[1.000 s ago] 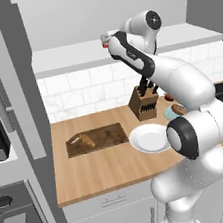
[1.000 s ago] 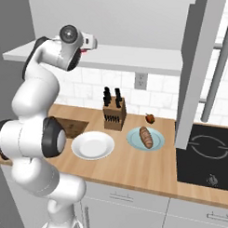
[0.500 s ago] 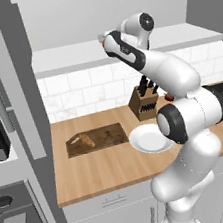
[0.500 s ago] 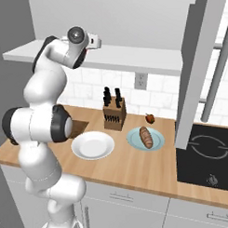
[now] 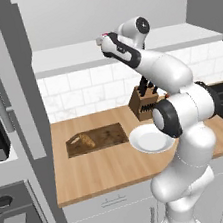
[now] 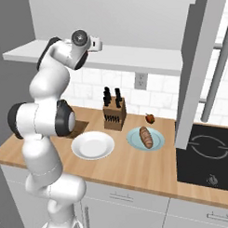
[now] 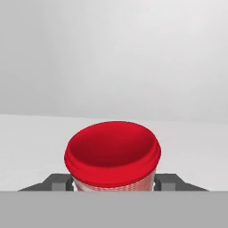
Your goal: From the different types of pastries on the counter, select a croissant and place it on the cutting board. Then retrieve a jar of jam from the cabinet and place it alongside the croissant on the cutting board.
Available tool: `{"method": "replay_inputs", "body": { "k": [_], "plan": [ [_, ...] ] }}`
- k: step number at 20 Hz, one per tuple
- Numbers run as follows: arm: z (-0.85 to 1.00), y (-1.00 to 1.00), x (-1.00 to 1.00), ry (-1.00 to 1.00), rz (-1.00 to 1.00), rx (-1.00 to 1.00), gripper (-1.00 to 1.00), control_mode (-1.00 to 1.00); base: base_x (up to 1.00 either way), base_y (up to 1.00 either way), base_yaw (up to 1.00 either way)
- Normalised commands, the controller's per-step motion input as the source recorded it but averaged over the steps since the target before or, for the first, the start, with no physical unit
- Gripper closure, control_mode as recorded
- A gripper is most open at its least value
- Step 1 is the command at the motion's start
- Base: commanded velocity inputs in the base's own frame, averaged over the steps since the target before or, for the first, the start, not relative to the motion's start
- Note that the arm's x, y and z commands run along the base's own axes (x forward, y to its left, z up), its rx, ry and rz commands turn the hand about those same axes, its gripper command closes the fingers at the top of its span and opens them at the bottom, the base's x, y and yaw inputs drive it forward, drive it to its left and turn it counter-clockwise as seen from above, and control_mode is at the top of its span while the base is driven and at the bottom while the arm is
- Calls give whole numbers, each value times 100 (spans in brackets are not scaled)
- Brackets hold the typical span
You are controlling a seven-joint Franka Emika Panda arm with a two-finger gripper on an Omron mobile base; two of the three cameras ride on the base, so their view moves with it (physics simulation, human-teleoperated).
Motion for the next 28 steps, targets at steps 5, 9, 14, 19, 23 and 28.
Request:
{"method": "replay_inputs", "body": {
  "k": [5,9,14,19,23,28],
  "plan": [
    [37,-2,-8,-3,4,-3,100,-100,0,0,0],
    [88,-16,-43,-19,7,-17,100,-100,0,0,0],
    [3,-9,-28,0,-3,-1,100,-100,0,0,0],
    [42,-39,-100,0,-18,0,100,-100,0,0,0],
    [49,-27,-100,-4,-12,0,100,-100,0,0,0],
    [0,-4,-41,-4,-4,0,100,-100,0,0,0]
  ]
}}
